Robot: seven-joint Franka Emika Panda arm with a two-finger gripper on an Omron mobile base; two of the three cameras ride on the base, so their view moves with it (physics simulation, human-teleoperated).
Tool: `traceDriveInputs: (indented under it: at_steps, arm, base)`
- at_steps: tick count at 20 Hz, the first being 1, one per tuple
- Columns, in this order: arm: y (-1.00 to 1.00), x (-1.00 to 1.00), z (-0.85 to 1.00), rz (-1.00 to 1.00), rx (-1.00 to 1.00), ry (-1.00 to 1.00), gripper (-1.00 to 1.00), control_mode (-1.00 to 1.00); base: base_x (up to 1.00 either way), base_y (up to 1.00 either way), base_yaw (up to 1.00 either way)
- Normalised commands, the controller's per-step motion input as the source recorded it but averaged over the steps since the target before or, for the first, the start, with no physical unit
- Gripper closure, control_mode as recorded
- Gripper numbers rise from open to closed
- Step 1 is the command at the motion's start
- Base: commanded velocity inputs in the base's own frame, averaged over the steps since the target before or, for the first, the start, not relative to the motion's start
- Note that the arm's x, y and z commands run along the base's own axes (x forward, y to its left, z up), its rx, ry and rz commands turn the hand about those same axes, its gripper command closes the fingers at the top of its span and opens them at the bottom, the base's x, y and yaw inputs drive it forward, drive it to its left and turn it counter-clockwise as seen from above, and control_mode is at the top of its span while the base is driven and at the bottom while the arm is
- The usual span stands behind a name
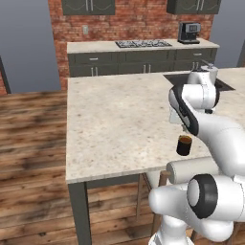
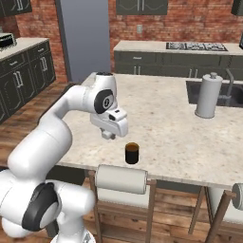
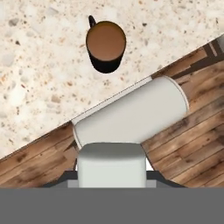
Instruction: Pick up the marshmallow and place it in the cup of hot chocolate on the dining counter.
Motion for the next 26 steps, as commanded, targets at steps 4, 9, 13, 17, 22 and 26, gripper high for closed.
traceDriveInputs:
  at_steps: [4, 9, 13, 17, 22, 26]
  arm:
    - [-0.16, 0.54, -0.15, -0.07, 0.00, 0.02, 1.00, -1.00]
    - [-0.02, 0.51, -0.21, -0.06, 0.00, 0.03, 1.00, -1.00]
    - [-0.04, 0.41, -0.28, -0.04, 0.00, 0.00, 1.00, -1.00]
    - [-0.24, 0.31, -0.23, -0.05, 0.00, 0.00, 1.00, -1.00]
    - [-0.32, 0.26, -0.19, -0.04, 0.00, 0.00, 1.00, -1.00]
    - [-0.20, 0.24, -0.17, -0.05, 0.00, 0.02, 1.00, -1.00]
  base:
    - [0.00, 0.00, 0.00]
    - [0.00, 0.00, 0.00]
    - [0.00, 0.00, 0.00]
    - [0.00, 0.00, 0.00]
    - [0.00, 0.00, 0.00]
    - [0.00, 0.00, 0.00]
